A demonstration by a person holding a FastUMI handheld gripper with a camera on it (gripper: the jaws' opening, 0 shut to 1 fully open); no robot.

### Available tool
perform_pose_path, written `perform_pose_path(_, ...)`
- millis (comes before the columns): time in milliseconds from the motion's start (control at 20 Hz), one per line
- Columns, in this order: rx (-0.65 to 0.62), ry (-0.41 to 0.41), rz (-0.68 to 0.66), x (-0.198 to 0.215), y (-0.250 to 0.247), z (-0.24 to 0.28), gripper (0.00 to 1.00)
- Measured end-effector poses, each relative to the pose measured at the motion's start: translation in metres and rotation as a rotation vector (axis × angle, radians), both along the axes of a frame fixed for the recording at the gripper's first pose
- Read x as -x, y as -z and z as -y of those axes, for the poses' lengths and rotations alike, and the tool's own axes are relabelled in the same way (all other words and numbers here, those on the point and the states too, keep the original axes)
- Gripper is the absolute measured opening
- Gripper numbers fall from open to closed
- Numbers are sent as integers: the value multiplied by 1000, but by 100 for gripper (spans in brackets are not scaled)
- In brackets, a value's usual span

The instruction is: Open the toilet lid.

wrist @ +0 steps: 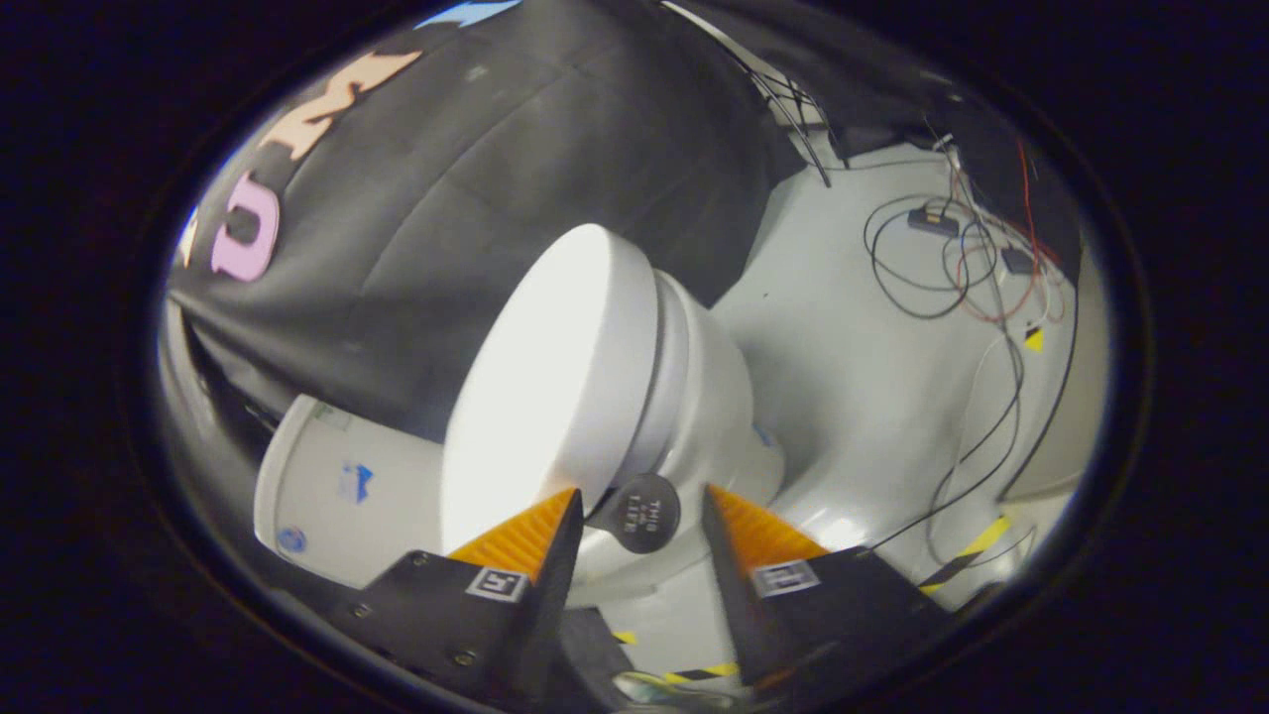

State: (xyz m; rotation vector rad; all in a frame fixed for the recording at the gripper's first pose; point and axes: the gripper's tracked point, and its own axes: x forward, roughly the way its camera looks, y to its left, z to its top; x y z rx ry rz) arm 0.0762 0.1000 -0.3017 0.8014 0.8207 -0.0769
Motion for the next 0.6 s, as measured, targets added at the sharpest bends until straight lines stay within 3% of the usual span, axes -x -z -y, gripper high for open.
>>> perform_pose_path(100,-41,43,2,-2,-6,4,18)
perform_pose_path(250,-101,60,8,2,-18,7,17)
perform_pose_path(350,-177,63,34,-5,-19,0,6)
perform_pose_path(400,-177,42,35,-4,-16,-1,3)
perform_pose_path(600,-137,-1,84,-5,-30,4,3)
